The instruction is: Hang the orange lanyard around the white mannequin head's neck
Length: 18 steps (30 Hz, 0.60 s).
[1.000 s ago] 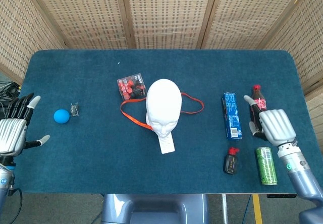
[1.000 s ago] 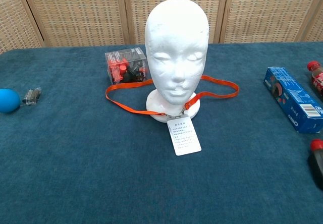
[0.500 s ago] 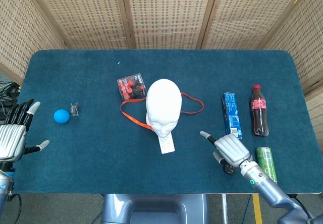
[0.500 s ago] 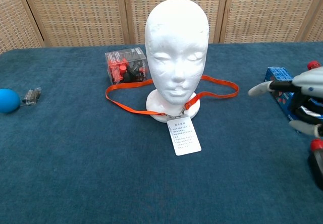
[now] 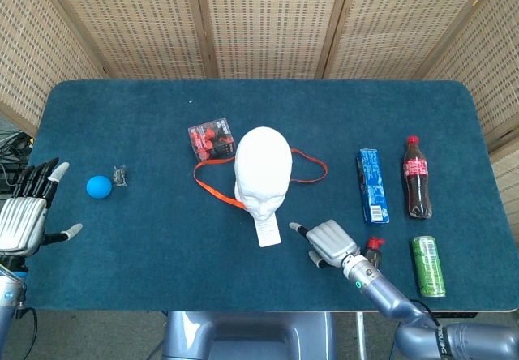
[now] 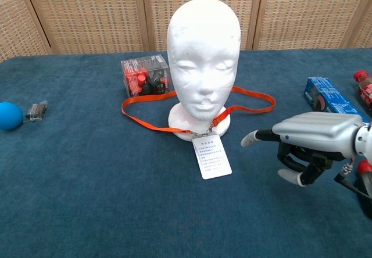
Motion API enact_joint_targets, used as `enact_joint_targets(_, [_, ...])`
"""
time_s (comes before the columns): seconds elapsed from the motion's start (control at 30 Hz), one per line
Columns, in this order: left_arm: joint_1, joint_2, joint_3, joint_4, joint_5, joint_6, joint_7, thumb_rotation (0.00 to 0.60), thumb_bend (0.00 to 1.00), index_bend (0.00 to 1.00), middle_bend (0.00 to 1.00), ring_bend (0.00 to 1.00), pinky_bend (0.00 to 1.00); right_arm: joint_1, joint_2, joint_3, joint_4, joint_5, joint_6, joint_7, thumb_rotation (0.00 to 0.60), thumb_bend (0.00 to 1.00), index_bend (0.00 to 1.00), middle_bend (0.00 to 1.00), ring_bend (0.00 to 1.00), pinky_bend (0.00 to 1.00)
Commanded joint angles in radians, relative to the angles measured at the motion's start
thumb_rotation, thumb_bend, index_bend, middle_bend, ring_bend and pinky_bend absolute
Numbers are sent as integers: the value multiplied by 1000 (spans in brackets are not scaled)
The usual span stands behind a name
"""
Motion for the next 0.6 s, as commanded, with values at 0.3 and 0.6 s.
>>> enact_joint_targets(0.3, [8, -7, -11, 7, 12, 6, -7, 600, 0, 0, 0, 0, 0, 37, -58, -20, 13, 82, -17, -44, 600, 694, 151, 846, 817, 973])
enact_joint_targets(0.6, [14, -8, -19, 15, 15, 2, -24, 600, 0, 0, 0, 0, 0, 72, -50, -52, 2, 92, -66, -45, 600, 695, 175, 846, 817, 972])
